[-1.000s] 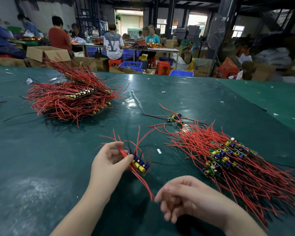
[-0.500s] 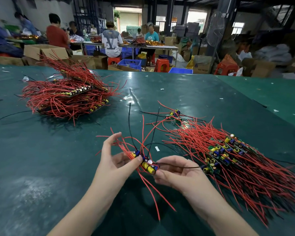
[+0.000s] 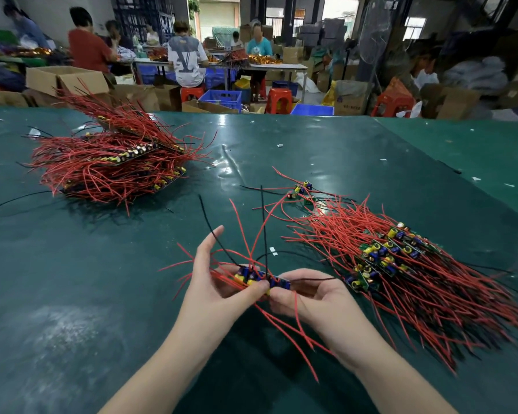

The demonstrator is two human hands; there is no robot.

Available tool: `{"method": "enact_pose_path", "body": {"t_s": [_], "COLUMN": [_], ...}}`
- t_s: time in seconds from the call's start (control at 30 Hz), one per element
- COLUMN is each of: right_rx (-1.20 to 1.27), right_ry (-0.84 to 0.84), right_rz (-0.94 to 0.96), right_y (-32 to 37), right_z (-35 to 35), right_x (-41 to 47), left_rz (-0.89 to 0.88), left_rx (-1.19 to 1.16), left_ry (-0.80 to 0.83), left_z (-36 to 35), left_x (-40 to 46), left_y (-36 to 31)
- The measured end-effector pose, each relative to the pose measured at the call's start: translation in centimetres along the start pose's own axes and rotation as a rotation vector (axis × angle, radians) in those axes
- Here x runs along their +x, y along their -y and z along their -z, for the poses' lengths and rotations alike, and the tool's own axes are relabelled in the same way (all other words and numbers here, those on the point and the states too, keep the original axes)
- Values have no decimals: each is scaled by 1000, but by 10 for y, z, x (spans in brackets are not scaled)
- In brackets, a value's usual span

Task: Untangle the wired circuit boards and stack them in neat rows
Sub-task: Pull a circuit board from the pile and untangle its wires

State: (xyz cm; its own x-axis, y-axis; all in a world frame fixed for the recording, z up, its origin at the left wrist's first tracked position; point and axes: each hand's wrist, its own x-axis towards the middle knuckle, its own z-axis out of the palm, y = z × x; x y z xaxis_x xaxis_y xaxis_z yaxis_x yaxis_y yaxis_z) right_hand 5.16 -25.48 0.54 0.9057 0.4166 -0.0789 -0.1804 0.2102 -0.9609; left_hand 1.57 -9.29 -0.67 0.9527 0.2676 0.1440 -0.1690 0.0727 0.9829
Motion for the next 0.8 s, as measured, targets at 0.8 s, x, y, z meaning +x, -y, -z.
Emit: {"method": "enact_pose_path", "body": {"t_s": [0.8], "right_rx": [59], "right_ry": [-19], "right_rz": [-140], "right_y": [-1], "right_z": [5], "right_x": [0], "left_rz": [347], "left_rx": [-217], "left_ry": [86], "left_z": [3], "left_x": [-1], "left_y": [-4]}}
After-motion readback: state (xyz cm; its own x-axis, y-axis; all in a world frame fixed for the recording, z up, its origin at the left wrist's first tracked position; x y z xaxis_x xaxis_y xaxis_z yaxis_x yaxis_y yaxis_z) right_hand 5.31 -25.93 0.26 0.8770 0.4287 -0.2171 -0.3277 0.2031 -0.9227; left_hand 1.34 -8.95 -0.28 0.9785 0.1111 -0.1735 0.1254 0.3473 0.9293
